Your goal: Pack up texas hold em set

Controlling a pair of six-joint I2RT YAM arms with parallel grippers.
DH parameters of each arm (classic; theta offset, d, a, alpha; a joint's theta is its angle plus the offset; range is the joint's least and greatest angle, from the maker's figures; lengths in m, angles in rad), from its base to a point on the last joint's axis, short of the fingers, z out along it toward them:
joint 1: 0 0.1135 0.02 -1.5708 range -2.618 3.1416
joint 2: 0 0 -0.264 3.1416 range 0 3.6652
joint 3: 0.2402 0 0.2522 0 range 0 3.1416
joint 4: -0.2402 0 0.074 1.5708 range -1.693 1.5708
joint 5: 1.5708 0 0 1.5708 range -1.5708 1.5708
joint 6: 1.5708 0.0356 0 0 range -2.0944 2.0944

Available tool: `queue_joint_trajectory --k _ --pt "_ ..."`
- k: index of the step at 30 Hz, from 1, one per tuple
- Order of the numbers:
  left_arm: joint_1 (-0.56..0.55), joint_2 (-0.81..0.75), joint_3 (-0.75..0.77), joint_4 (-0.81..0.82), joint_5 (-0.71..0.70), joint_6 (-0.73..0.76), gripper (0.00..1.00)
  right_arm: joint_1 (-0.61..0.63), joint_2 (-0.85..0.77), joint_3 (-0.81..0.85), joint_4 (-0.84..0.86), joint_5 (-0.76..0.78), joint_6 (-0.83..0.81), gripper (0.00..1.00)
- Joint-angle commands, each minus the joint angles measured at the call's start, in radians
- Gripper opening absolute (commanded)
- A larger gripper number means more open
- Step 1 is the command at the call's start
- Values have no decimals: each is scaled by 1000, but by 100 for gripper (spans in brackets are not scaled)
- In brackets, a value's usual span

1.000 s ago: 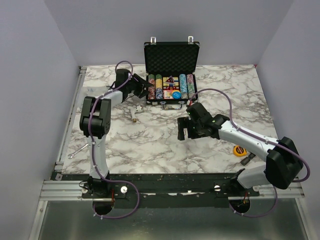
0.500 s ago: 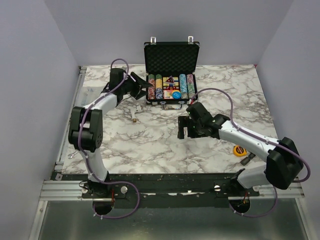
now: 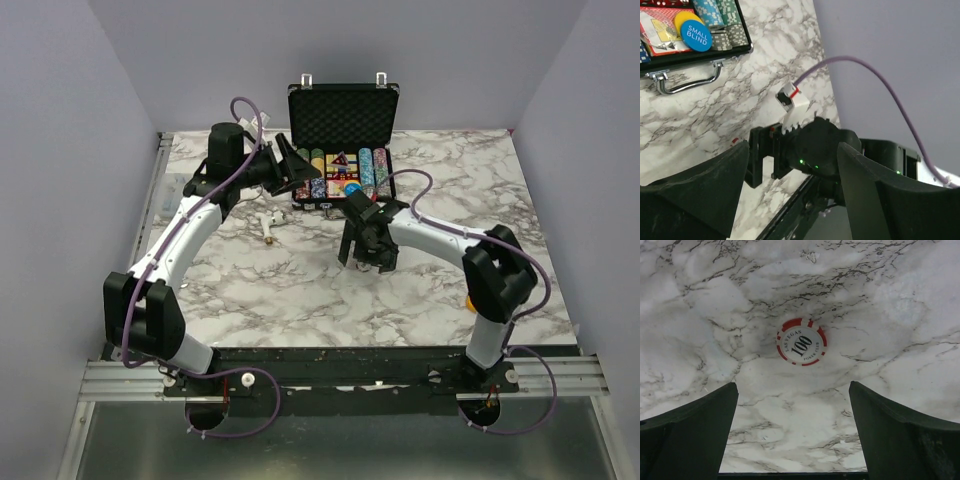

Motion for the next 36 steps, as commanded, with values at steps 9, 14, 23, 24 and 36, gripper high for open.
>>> queue_joint_trajectory --k 9,14,23,24,36 --pt "-31 -73 -12 -191 83 234 70 -17 197 175 -174 50 175 84" --pt "-66 -94 -26 -175 97 206 69 -53 251 224 -194 2 136 80" --pt "-68 -77 -26 -162 139 175 67 -69 339 318 -281 38 90 74" --pt "-65 -77 -26 -163 139 176 67 -71 347 325 -282 34 87 73" --pt "-12 -61 -41 -134 160 148 67 -71 349 218 -185 -19 104 60"
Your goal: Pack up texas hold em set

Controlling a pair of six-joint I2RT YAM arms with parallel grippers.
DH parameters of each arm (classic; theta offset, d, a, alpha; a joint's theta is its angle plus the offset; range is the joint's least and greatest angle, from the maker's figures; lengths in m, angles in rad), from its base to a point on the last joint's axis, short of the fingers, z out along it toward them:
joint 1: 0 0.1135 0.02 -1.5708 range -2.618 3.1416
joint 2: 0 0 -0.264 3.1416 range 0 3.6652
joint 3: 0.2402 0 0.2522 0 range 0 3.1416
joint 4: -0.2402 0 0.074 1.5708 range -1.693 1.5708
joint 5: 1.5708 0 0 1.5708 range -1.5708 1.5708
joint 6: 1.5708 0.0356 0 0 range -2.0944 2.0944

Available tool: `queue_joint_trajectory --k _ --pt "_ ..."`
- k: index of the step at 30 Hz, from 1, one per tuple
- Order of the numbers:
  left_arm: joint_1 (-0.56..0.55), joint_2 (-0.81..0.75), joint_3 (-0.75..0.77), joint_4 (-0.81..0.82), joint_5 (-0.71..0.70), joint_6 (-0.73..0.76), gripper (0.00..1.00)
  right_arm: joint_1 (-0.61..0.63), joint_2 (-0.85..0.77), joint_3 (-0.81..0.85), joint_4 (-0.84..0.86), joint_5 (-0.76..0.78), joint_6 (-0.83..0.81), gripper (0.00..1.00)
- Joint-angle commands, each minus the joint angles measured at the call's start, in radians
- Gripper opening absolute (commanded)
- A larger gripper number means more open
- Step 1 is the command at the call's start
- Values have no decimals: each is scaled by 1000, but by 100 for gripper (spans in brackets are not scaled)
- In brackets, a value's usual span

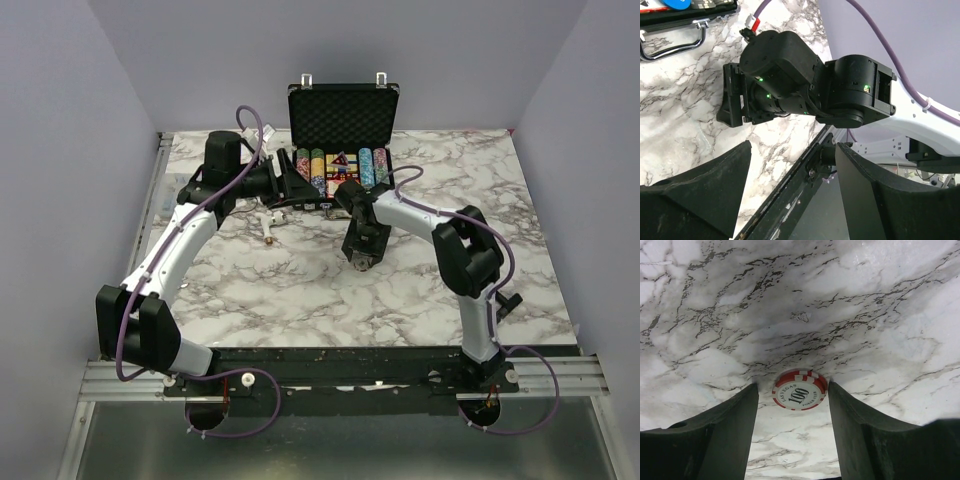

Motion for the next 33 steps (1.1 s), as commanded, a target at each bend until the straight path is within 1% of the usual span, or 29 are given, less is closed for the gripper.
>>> queue_joint_trajectory --k 1,6,9,11,16,22,23,26,27,30,33 --pt "12 12 -20 41 45 -16 67 -1 29 -105 35 14 11 60" --pt "12 23 -23 45 45 -18 67 -1 -3 -177 88 8 35 54" --pt "12 26 -28 57 51 -26 67 -1 -9 -195 90 17 45 53" --pt "13 24 -30 59 53 -27 67 -1 -10 -202 90 27 53 48" --pt "15 23 -32 64 55 -26 67 -1 4 -198 102 40 55 38" --pt "15 24 -35 69 56 -29 67 -1 27 -184 140 34 33 37" --pt "15 24 -36 72 58 -30 67 -1 24 -186 153 27 24 32" --pt "15 28 -42 85 70 -36 67 -1 -1 -199 174 20 3 3" --pt "15 29 -41 87 72 -37 67 -1 -14 -205 180 11 -2 0" --pt "15 30 -45 92 75 -36 67 -2 -53 -212 182 -5 7 0" --pt "15 33 -47 98 80 -37 67 -1 -67 -189 133 -9 63 0"
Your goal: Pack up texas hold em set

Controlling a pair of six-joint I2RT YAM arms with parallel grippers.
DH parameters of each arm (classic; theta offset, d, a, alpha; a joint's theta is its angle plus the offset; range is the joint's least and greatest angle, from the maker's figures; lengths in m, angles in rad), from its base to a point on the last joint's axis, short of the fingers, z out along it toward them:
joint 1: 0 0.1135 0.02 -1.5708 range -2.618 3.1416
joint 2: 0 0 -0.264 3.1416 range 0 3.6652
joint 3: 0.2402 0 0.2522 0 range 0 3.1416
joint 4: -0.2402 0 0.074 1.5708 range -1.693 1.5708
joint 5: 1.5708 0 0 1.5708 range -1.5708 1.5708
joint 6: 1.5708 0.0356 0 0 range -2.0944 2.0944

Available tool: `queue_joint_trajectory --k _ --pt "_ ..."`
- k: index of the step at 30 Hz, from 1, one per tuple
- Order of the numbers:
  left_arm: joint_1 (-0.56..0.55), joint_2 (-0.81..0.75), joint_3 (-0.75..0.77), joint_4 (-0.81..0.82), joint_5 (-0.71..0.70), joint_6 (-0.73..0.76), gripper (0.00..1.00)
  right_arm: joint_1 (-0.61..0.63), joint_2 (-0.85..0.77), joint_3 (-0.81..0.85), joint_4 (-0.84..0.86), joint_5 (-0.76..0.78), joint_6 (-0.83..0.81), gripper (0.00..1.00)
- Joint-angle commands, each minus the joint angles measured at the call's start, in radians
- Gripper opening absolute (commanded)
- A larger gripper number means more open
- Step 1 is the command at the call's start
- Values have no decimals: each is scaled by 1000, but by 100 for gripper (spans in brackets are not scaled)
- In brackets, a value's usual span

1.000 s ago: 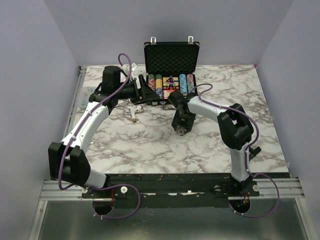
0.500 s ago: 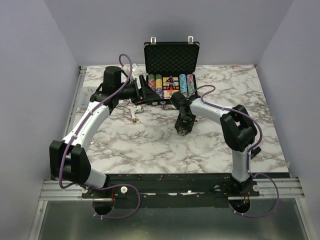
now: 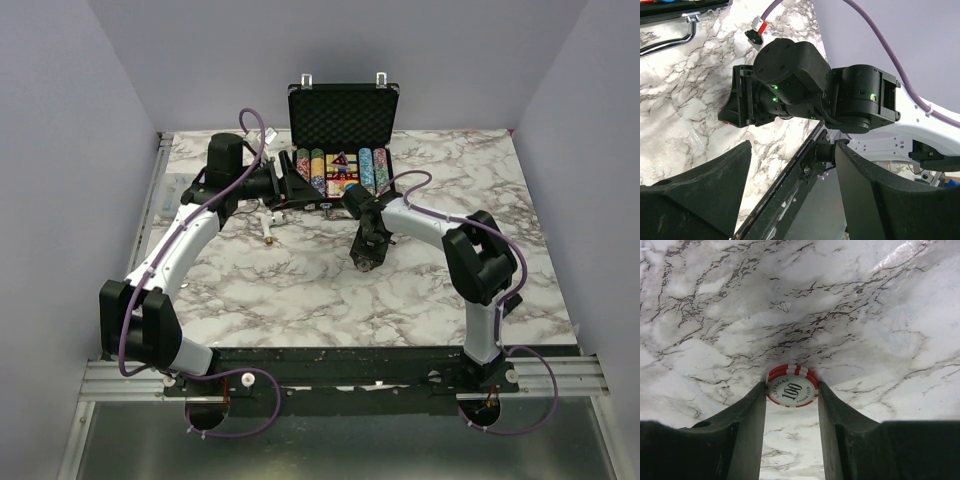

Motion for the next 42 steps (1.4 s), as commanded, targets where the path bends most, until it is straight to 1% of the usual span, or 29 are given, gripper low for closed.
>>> queue_joint_trajectory --k 1,5,15,22,26,29,35,37,39,42 --pt "4 15 -17 38 39 -3 67 3 39 -17 -11 -6 66 0" --pt "3 16 -21 49 42 -2 67 2 37 7 -57 2 110 0" --pt "-28 40 -35 63 27 2 69 -2 -21 5 -64 -42 161 0" --pt "-45 51 -65 116 36 -2 69 -15 -57 9 -70 -74 179 0" --pt "-45 32 -134 229 28 -53 69 -28 -69 15 -83 -85 175 0" --pt "-49 -10 -233 391 2 -106 69 -34 -83 7 -80 -95 169 0" --pt "-54 -10 -349 587 -4 -218 68 -47 -110 5 -74 -104 163 0" --pt "-55 -26 -416 652 -35 -248 68 -51 -107 20 -81 -110 148 0" --pt "-56 -59 -509 722 -105 -273 66 -53 -104 41 -97 -110 137 0" --pt "-61 -94 -602 791 -185 -294 66 -53 -109 49 -101 -107 129 0"
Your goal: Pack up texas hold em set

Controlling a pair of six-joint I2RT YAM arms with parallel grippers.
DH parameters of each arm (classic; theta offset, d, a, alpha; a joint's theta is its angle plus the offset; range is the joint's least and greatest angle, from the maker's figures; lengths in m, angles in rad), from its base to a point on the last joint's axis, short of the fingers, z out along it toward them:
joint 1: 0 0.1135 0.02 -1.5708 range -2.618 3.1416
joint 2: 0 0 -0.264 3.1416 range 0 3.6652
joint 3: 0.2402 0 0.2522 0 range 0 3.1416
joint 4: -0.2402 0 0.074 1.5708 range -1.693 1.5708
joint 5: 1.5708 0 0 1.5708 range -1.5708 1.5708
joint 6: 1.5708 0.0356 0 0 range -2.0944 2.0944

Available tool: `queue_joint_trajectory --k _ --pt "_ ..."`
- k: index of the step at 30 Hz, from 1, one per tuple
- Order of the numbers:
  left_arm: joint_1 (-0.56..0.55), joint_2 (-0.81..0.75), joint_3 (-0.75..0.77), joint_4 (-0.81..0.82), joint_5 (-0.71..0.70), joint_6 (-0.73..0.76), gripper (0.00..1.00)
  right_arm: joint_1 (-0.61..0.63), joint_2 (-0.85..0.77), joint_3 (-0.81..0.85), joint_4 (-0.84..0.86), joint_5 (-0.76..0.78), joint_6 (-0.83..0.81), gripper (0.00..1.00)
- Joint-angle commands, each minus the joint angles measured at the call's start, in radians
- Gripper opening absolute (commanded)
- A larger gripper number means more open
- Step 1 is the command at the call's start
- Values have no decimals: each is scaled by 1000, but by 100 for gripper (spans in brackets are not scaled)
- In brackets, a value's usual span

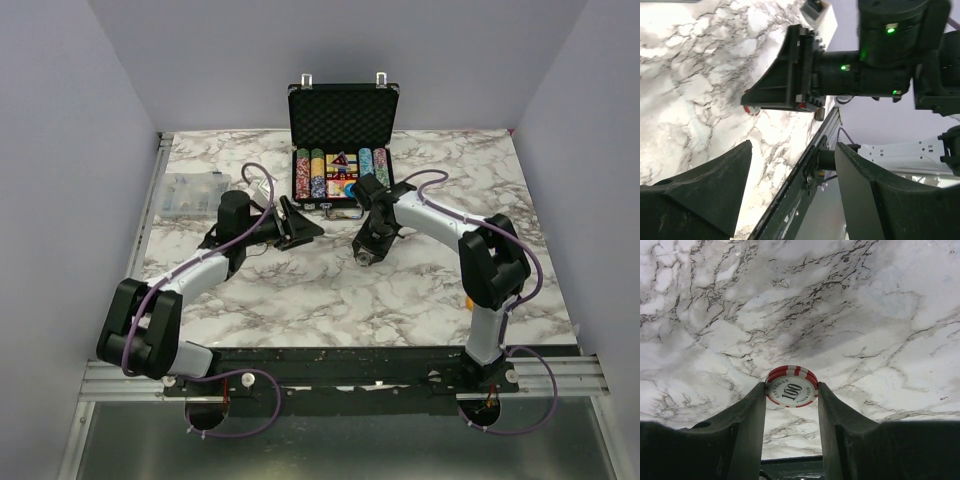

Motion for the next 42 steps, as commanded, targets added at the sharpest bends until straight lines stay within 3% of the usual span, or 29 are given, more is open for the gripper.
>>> queue_joint_trajectory --k 1,7,11,18,23,28,42 --pt "-16 -74 -135 202 -163 -62 66 -8 -34 35 -36 -13 -19 0" --pt "-84 -79 -232 296 -245 -65 67 -14 -50 39 -35 -7 -23 0" --pt "-104 -45 -324 481 -279 -140 68 -27 -39 51 -28 -23 -9 0" --pt "-179 77 -332 660 -328 -199 68 -31 -21 51 -1 -79 22 0" --pt "-246 139 -297 681 -397 -199 67 -32 -27 52 3 -89 30 0" --pt "-292 205 -281 748 -457 -204 60 -36 -48 50 0 -84 43 0" --pt "-339 351 -209 821 -540 -217 50 -42 -82 41 25 -142 55 0"
